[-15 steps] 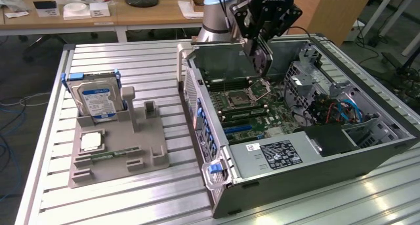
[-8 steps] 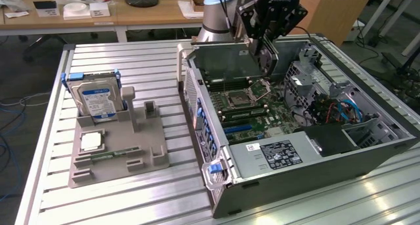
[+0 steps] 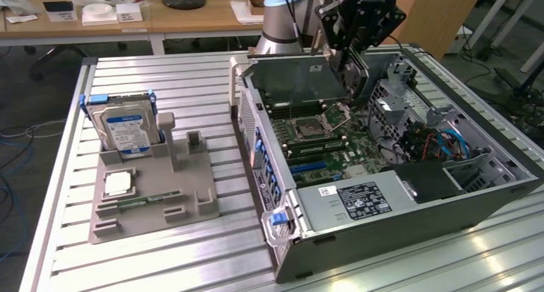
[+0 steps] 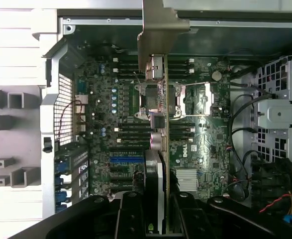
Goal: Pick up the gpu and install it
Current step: 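Pick up the gpu and move the gpu toward the slot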
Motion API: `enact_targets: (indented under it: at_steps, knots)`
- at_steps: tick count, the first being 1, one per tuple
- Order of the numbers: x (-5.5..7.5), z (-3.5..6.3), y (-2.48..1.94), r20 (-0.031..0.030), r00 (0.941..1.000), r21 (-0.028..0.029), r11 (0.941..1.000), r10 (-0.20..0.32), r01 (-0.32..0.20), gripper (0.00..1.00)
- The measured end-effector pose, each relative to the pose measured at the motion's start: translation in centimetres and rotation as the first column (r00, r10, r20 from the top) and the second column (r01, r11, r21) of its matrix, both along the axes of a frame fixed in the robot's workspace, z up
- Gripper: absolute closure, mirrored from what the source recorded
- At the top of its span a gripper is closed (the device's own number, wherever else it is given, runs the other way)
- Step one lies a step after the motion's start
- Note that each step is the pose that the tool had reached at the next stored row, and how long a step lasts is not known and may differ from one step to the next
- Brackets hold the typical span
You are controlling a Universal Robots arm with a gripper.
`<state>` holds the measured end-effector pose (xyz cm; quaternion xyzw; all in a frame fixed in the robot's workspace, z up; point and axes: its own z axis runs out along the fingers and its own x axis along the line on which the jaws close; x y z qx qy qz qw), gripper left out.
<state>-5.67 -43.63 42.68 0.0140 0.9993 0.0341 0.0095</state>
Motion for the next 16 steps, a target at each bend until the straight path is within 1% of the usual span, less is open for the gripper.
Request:
enact_targets:
  at_steps: [4, 16]
  knots:
    - [0.6, 0.0, 0.0, 0.0, 1.0, 0.0, 1.0, 0.0, 0.0, 0.72]
    - [2.8, 0.0, 0.0, 0.0, 1.0, 0.0, 1.0, 0.0, 0.0, 0.72]
